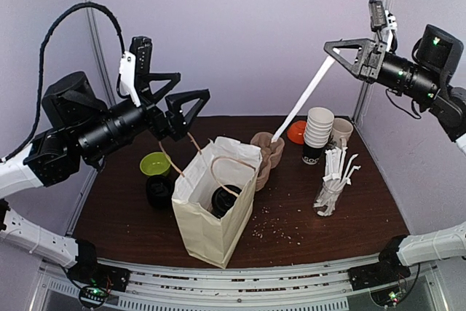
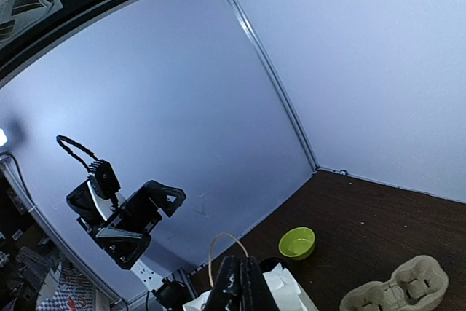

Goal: Pack the takeout coffee

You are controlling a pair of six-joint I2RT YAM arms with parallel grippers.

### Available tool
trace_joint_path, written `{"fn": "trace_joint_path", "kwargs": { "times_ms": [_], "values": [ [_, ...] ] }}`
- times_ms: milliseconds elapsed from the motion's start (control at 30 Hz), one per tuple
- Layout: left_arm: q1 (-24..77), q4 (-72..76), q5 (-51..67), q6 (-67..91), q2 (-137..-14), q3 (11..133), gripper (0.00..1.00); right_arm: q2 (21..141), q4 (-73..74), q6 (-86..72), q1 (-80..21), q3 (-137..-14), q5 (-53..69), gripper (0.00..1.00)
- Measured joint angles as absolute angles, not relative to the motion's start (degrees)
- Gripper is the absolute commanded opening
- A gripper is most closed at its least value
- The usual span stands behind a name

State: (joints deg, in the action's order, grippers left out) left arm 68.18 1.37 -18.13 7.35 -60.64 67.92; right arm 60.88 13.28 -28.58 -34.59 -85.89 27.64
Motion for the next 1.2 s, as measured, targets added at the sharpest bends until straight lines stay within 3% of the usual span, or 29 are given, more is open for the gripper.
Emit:
{"fn": "trace_joint_path", "kwargs": {
  "times_ms": [433, 833, 1200],
  "values": [
    [68.18, 2.94, -21.26, 10.7, -50.72, 58.46, 0.98, 65.34, -6.96, -36.8, -40.58, -81.25, 34.35, 0.0],
    [68.18, 0.23, -25.45, 15.29, -46.48, 53.12, 0.98, 77.36, -7.97, -38.37, -50.13, -80.82, 35.16, 0.0],
    [68.18, -6.2, -28.73, 21.45, -39.46, 48.31, 0.98, 83.31, -13.65, -44.31, -52.27, -69.43, 35.48, 0.0]
  ]
}}
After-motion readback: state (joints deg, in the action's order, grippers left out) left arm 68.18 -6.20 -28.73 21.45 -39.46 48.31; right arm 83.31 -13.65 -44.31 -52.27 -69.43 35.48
